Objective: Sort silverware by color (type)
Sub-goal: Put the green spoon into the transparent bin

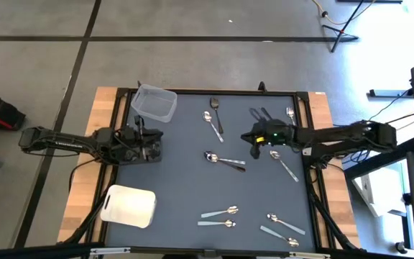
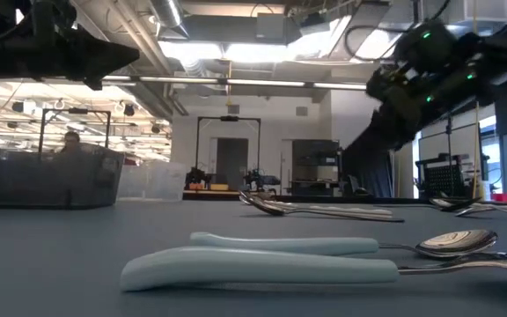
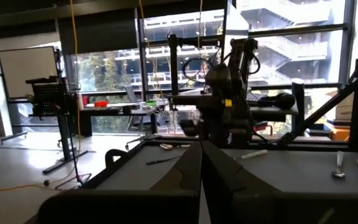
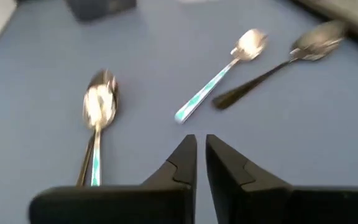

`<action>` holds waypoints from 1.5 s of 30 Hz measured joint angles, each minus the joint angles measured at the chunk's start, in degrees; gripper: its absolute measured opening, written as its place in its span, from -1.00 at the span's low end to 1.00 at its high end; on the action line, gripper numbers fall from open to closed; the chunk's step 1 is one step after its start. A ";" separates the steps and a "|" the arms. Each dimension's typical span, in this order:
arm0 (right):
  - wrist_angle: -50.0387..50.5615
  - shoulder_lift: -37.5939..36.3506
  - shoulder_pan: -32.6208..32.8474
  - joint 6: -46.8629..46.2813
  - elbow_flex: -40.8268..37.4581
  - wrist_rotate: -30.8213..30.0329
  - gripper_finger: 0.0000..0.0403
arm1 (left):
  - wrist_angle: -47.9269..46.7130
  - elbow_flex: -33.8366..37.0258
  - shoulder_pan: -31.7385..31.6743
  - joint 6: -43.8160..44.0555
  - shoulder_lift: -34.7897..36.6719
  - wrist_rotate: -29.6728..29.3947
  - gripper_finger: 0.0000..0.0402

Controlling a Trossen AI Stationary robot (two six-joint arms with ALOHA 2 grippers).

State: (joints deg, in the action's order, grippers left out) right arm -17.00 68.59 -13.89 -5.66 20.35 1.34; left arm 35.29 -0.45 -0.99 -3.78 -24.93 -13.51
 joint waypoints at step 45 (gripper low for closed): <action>1.71 23.67 10.21 6.17 9.48 0.40 -0.93 | 4.58 -2.27 0.02 4.78 -8.83 1.13 -0.83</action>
State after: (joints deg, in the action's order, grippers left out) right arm -15.28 92.27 -3.68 0.52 29.83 1.73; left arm 39.87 -2.72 -0.97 0.99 -33.76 -12.38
